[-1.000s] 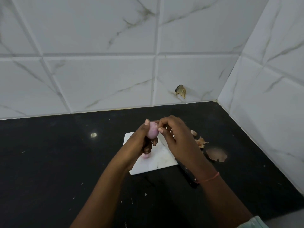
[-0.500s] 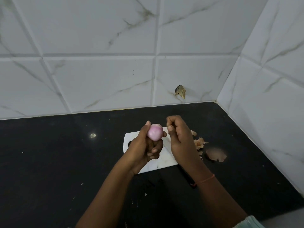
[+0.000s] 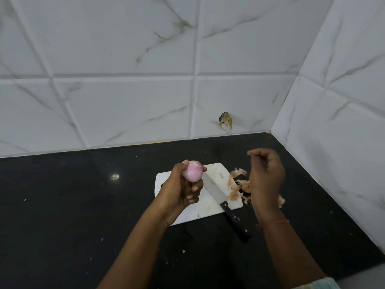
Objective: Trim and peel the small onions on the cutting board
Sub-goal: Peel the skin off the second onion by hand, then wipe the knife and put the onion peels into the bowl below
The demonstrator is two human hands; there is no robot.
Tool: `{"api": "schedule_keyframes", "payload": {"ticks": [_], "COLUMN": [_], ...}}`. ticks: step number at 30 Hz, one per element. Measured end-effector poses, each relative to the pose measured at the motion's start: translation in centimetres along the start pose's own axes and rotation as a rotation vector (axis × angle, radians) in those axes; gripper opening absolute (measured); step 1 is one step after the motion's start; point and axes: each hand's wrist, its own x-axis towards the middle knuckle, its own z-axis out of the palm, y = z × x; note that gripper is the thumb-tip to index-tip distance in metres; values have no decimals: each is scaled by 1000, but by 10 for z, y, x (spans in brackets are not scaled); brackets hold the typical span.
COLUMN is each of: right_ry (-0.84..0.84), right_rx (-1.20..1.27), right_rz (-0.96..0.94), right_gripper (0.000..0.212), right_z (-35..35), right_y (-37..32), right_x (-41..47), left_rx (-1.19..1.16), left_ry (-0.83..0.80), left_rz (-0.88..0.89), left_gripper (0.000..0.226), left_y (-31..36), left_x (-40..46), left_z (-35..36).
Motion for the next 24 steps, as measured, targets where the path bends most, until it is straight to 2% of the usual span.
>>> {"api": "schedule_keyframes", "payload": {"ticks": [2,3,5,7,9,11,12,14,15,16,20,22,24], "right_ry": [-77,-102,-82,-16,-13,-83,-160,-324,-339,-315,-170,-292,-436], "right_rx": [55,57,-12,-97,-141,-189,-198,-185,-182,-191,-302,-386,-451], "right_rz": [57,74,-22,-137,-161,-139,-98,36,70,65,-75,-40,79], "right_gripper": [8,8,8,15,19,17,20,49,56,54,7,14,23], "right_z": [1,1,2,-1,-3,-8,-10,-13,-14,-16,-21,-22,-21], "right_y": [-1,0,2,6,8,12,13,15,17,18,25,35,44], "right_x": [0,-1,-3,-4,-3,2,4,8,8,7,1,3,2], "left_rx": [21,37,71,87,89,113,135,198,237,278,343,368,403], "left_ry": [12,17,33,72,130,207,257,364,411,451,573,616,644], "left_rz": [-5,-5,0,6,19,37,53,124,170,215,348,397,412], "left_gripper": [46,46,44,41,33,28,28,35,40,43,47,46,42], "left_y": [-1,-2,-3,-4,-4,-5,-6,-8,-10,-12,-23,-30,-42], "left_x": [1,1,2,3,4,4,4,6,6,6,9,11,14], "left_z": [1,2,2,1,-1,-5,-8,-17,-22,-27,-49,-57,-63]}}
